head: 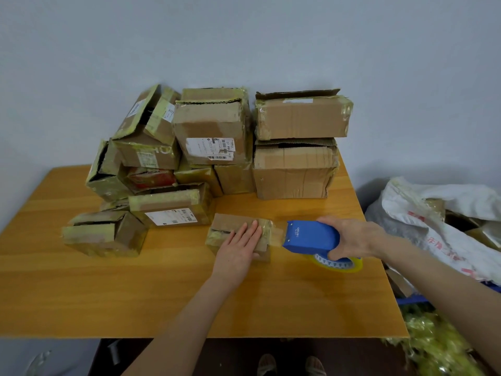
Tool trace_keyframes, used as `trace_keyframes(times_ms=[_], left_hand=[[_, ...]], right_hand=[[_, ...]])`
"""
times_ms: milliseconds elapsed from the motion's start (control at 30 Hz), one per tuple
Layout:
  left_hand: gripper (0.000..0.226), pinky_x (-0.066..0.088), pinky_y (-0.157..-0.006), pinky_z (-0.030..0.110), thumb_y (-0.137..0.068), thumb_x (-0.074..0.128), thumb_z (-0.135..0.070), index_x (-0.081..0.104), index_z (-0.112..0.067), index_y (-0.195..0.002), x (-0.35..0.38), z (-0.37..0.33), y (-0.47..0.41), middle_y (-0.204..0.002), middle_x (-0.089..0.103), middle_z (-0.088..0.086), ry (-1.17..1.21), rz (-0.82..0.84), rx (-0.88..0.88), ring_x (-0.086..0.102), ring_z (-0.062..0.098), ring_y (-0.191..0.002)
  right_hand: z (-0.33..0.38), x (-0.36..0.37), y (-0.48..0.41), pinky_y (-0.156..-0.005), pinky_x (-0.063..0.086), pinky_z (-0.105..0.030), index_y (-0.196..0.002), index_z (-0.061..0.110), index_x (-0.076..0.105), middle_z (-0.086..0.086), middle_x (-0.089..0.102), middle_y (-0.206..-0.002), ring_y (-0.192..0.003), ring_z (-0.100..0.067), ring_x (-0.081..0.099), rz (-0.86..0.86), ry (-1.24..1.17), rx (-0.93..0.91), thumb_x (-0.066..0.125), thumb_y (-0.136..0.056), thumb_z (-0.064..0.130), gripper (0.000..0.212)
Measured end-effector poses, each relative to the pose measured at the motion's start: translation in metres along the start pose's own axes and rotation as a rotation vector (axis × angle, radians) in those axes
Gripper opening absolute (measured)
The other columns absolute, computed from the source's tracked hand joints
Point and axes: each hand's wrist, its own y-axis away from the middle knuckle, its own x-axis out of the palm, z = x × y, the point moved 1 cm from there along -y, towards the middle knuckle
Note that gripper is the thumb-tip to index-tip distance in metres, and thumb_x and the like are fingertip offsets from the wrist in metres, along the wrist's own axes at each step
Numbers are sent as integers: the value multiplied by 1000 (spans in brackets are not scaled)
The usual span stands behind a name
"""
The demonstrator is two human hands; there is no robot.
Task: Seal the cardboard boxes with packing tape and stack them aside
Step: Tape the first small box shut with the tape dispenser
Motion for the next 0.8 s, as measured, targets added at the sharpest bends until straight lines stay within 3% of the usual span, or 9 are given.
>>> trace_keyframes(times_ms=[133,267,433,667,800], left_hand=[[67,-5,-118,33,-102,36,-39,-6,-25,-152,-1,-3,2,-150,-22,-11,35,-21,-2,-6,14,-148],[67,-3,-119,33,-101,36,-40,-6,-26,-152,-2,-4,4,-157,-14,-10,47,-36,3,-6,14,-148],[67,-2,-119,34,-101,36,-40,-6,-26,-152,0,-2,2,-150,-20,-13,69,-21,7,-7,13,-148],[66,-4,-118,32,-102,36,-39,-7,-27,-151,2,1,2,-150,-19,-14,65,-22,18,-7,12,-148],[69,-6,-117,31,-100,38,-42,-4,-26,-152,2,1,2,-151,-18,-14,91,-4,29,-7,13,-148]], right_hand=[[26,15,-15,-73,47,-34,-132,39,36,8,59,-103,-95,-21,57,32,80,-5,67,-76,45,65],[33,15,-26,-76,49,-36,-135,38,35,6,58,-104,-95,-22,56,69,66,19,67,-76,43,67],[36,2,-38,-82,52,-38,-137,40,35,5,58,-107,-96,-22,56,122,77,-7,70,-72,42,73],[38,-8,-40,-73,47,-32,-130,40,42,8,57,-106,-96,-20,56,195,36,15,72,-68,44,69],[34,-4,-33,-66,45,-29,-129,34,46,9,56,-87,-84,-18,57,113,43,125,68,-67,46,67]])
